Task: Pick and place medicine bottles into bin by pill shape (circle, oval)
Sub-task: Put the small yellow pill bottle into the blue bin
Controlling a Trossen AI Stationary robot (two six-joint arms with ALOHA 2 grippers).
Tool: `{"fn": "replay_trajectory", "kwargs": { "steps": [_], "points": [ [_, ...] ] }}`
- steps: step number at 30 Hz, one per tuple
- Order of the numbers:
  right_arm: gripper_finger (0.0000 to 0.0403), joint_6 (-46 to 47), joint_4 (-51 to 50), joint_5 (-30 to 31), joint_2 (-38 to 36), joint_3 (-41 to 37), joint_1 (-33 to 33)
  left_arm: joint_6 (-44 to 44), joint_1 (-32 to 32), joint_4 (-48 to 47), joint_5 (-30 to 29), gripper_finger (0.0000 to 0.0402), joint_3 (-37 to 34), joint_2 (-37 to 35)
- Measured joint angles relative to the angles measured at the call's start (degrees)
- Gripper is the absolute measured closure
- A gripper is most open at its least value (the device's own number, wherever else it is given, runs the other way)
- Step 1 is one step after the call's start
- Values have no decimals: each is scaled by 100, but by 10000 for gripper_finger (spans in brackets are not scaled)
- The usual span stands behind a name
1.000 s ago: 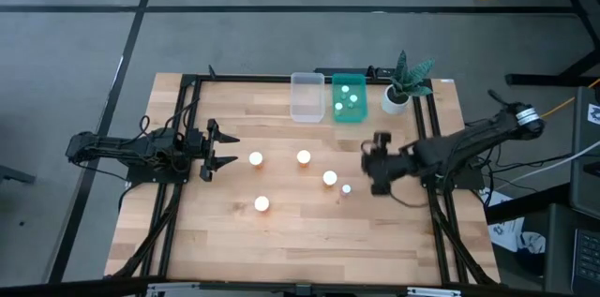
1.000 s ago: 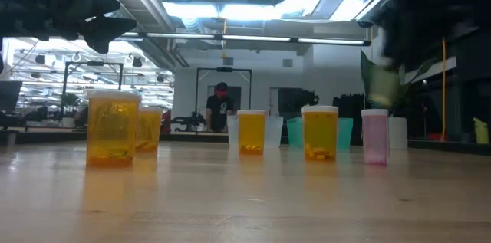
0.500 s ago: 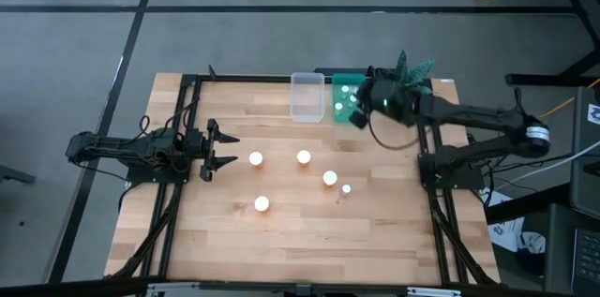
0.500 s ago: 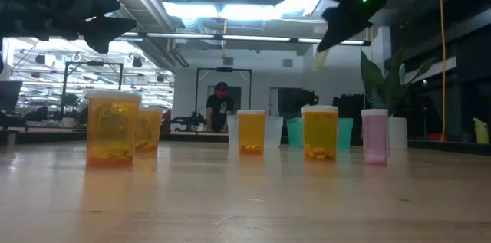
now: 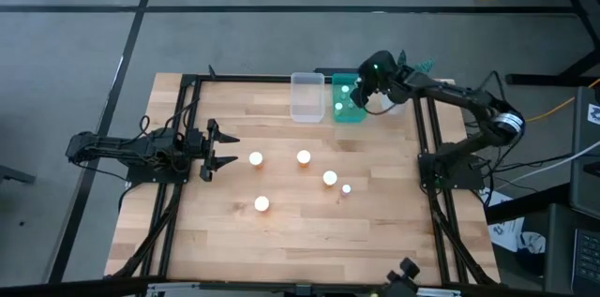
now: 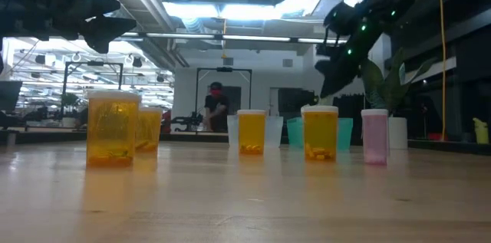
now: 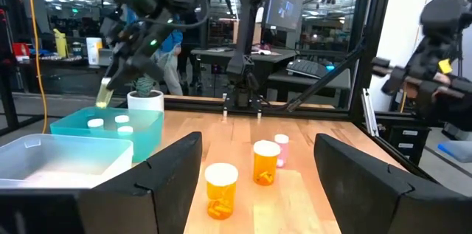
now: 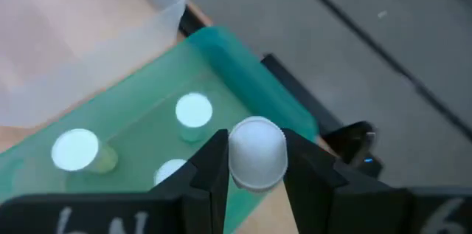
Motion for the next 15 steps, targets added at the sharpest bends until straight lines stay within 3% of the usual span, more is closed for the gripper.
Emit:
{"fn": "replay_trajectory", "kwargs": {
  "steps": [15],
  "points": [
    [296,-154,-352,-419,1487,774,-309,0,-1,-2,0,147,1,-1]
  ]
}}
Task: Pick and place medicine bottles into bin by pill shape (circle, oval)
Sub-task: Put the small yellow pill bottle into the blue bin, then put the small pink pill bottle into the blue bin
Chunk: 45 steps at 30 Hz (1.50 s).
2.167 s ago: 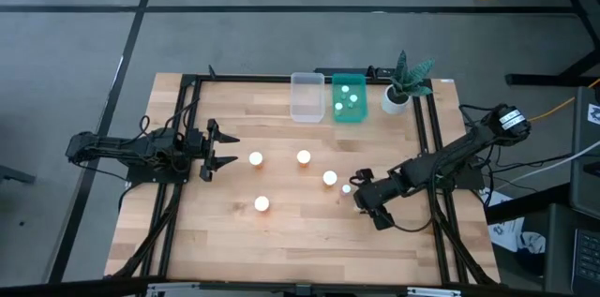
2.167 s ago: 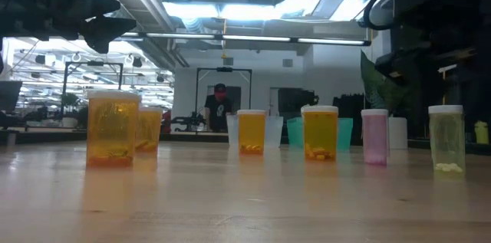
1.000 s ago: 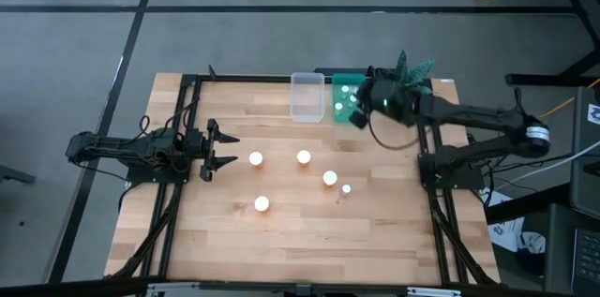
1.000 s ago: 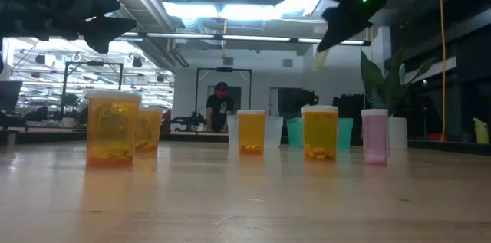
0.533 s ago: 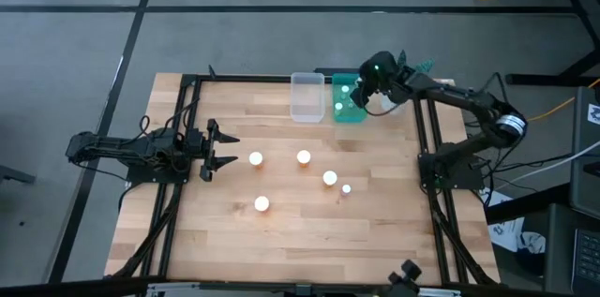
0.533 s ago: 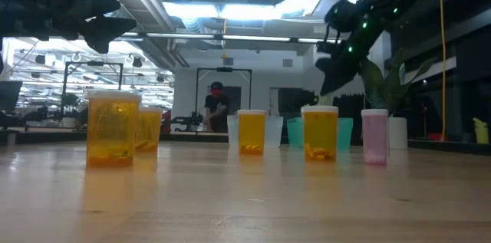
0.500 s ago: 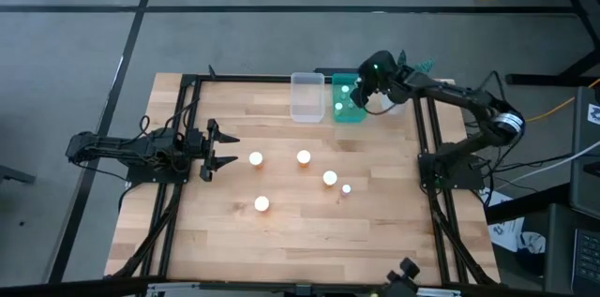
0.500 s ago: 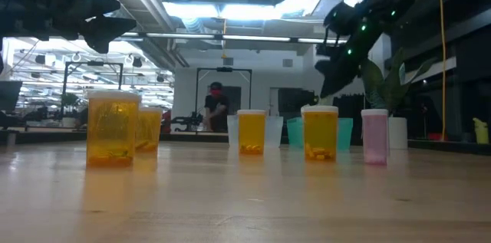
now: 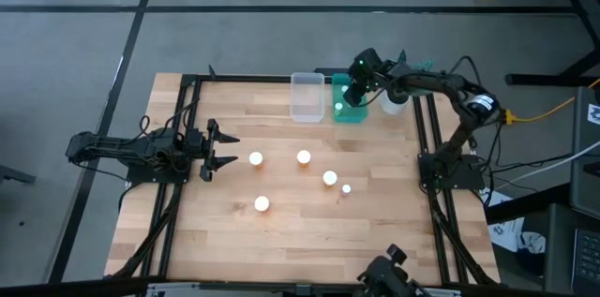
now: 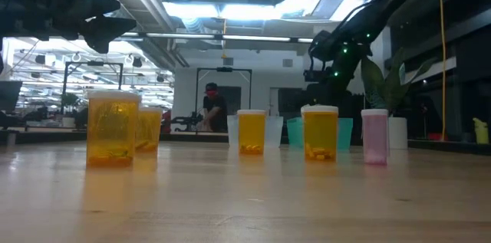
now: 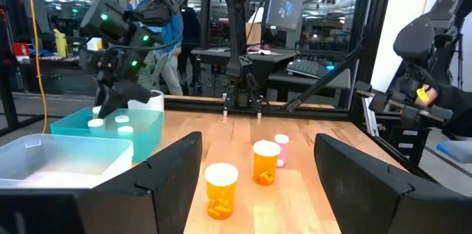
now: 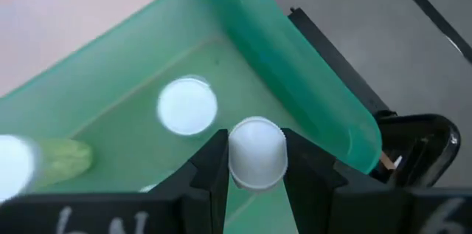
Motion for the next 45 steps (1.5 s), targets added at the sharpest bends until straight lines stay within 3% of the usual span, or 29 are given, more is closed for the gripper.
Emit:
{"fn": "replay_trajectory", "kwargs": {
  "steps": [6,16,23,34,40,45],
  "points": [
    [292,11,18,12,85,10,-4,1,1,0,0,147,-1,1],
    [220,22,-1,16,83,10,-4,1,-1,-2,0,147,0,0],
    [204,17,-6,16,37,10,-4,1,0,-2,0,147,0,0],
    [203,361,-561,-188,-1105,10,63,1,-1,-2,0,147,0,1],
    [203,988,-1456,-1446,-2030,-133,770,0,1,-2,0,147,-1,0],
    [203,1315,-1625,-1531,-2796,-747,1898,-1,1,-2,0,147,0,1]
  ]
}}
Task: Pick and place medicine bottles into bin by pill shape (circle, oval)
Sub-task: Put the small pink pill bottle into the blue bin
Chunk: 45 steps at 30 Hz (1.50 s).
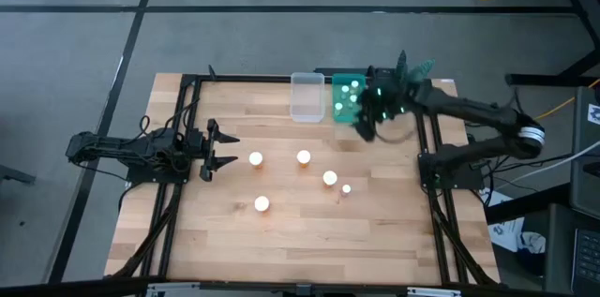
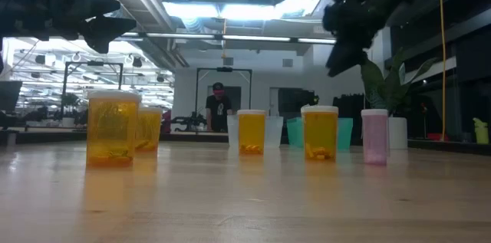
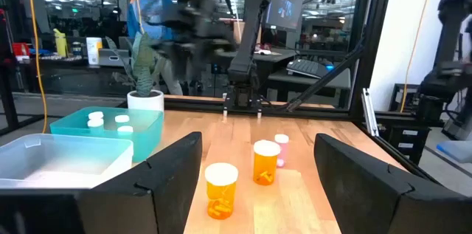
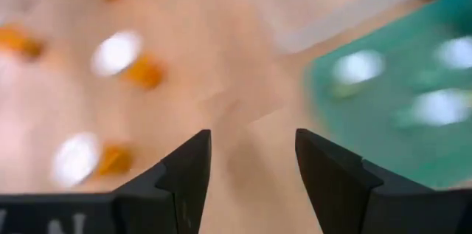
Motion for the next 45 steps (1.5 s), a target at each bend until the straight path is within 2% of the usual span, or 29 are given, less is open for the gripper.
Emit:
{"fn": "replay_trajectory", "kwargs": {
  "steps": [9,14,20,24,35,45],
  "points": [
    [203,488,-220,-16,-1036,-1456,1857,0,0,0,0,147,-2,0],
    [203,863,476,38,-1084,-2227,2864,0,-1,0,0,147,-1,-1],
    [203,942,1427,783,-807,-2572,3654,0,-1,0,0,147,-1,0],
    [203,934,1850,1188,-431,-2572,3860,0,-1,0,0,147,0,-1],
    [203,758,2872,1118,357,-2574,3927,0,-2,0,0,147,-1,-1],
    [203,17,2901,1093,684,-2102,3969,0,0,2,0,147,-1,-2]
  ]
}}
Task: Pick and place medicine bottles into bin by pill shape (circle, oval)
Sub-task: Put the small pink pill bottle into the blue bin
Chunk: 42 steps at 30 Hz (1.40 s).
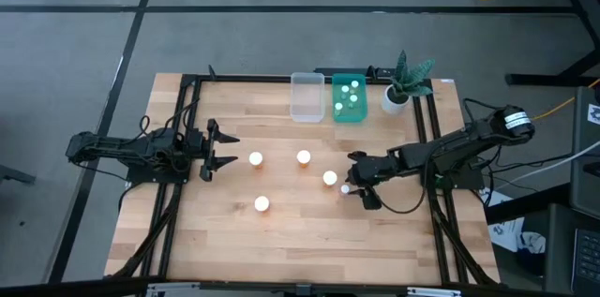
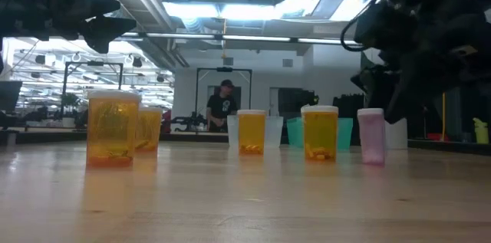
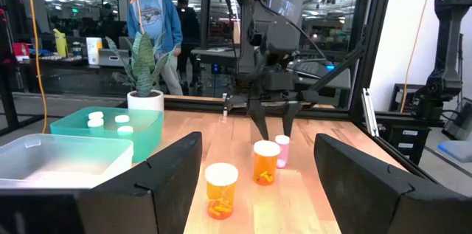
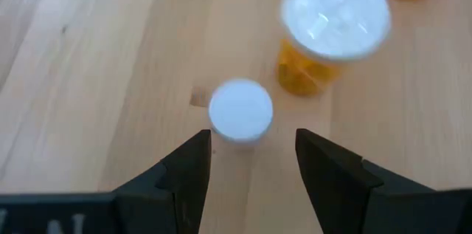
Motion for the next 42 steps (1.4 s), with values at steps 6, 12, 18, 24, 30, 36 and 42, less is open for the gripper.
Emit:
{"fn": "replay_trajectory", "kwargs": {
  "steps": [6,12,18,24,30,36,42],
  "points": [
    [203,-163,-66,-9,429,296,67,0,0,-1,0,147,0,1],
    [203,-149,-71,-40,675,506,64,0,0,0,0,147,-1,1],
    [203,-147,-120,-42,651,597,63,2,-2,0,0,147,1,0],
    [213,122,-248,-51,649,597,63,0,-1,0,0,147,0,2],
    [273,305,-322,-55,639,597,61,0,-1,0,0,147,1,0],
    [294,289,-680,49,493,601,52,0,0,0,0,147,1,0],
    [294,-38,-1433,1496,-159,597,-131,0,-1,-1,0,147,0,1]
  ]
}}
